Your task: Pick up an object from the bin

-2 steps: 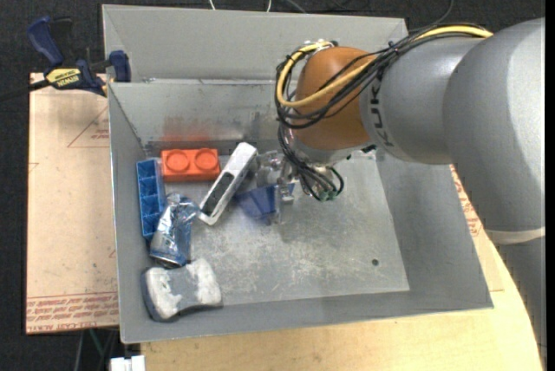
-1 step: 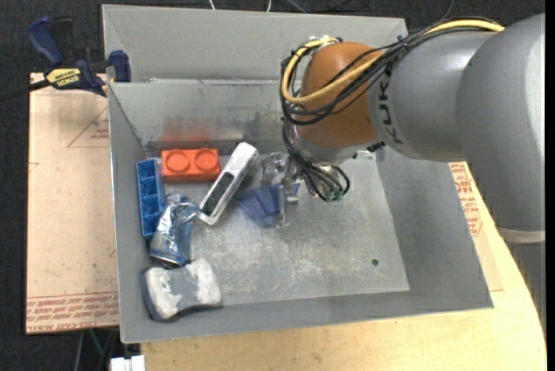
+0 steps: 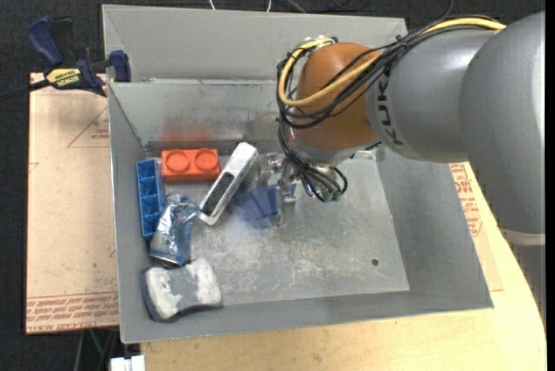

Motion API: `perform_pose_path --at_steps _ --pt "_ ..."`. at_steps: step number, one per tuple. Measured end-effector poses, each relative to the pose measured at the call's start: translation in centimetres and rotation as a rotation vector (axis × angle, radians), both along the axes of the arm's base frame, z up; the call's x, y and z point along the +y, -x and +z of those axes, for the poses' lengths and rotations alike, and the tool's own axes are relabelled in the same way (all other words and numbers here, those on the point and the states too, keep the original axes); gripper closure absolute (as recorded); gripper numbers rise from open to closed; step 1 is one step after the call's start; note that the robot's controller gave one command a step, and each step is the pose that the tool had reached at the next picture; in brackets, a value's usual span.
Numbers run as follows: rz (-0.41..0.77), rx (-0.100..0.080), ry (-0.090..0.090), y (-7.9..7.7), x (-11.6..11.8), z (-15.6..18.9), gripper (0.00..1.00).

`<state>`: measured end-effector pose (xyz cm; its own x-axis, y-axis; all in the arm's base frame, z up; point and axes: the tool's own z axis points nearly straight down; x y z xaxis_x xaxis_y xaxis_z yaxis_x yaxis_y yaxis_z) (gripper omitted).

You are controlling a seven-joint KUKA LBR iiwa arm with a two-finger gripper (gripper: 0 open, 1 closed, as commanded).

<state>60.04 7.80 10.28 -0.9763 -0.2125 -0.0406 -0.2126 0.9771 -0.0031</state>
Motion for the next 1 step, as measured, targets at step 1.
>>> perform_pose_path --at_steps 1 --pt "-0.045 -0.005 -0.003 -0.38 -0.81 7.43 1.00"
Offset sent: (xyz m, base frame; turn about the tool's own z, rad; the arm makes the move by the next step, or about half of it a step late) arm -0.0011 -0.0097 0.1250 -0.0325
